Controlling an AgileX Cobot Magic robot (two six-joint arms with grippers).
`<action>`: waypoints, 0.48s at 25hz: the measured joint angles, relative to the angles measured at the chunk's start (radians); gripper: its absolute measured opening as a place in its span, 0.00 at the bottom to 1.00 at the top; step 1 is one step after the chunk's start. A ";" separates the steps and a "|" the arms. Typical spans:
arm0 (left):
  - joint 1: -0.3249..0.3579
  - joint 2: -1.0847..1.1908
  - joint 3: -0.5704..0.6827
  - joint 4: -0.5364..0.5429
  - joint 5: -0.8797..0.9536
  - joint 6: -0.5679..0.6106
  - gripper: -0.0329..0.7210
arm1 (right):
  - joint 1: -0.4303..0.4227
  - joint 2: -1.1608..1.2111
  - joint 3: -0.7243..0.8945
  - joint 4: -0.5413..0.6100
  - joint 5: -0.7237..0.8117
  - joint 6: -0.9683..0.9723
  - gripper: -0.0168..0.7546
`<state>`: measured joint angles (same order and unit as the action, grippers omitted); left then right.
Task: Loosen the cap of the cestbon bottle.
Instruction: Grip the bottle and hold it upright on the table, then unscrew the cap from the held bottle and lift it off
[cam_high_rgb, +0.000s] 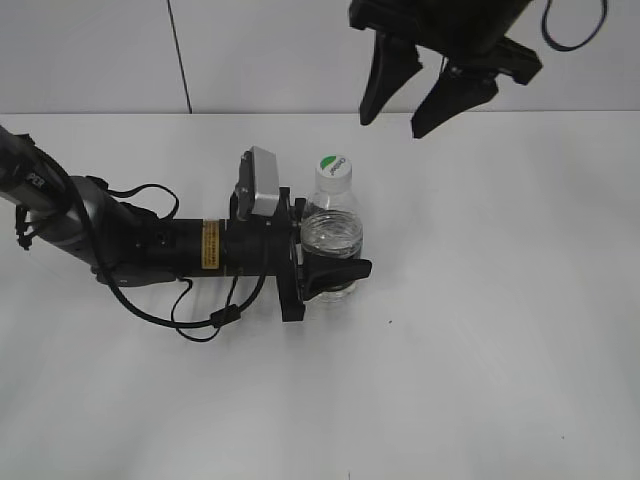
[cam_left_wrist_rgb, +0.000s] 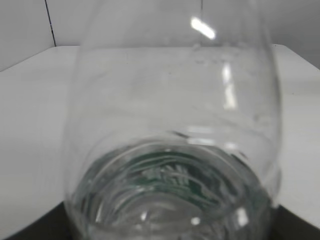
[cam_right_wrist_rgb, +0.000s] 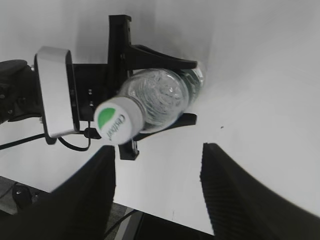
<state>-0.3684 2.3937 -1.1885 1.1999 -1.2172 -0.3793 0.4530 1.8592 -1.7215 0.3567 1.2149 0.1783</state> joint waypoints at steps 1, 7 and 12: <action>0.000 0.000 0.000 0.000 0.000 0.000 0.58 | 0.012 0.026 -0.029 0.000 0.000 0.003 0.57; 0.000 0.000 0.000 -0.001 0.003 0.000 0.58 | 0.053 0.116 -0.135 -0.016 0.000 0.024 0.57; 0.000 0.000 0.000 -0.003 0.007 0.000 0.58 | 0.101 0.135 -0.143 -0.077 0.001 0.059 0.57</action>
<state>-0.3684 2.3937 -1.1885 1.1972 -1.2105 -0.3793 0.5536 1.9941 -1.8648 0.2795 1.2155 0.2368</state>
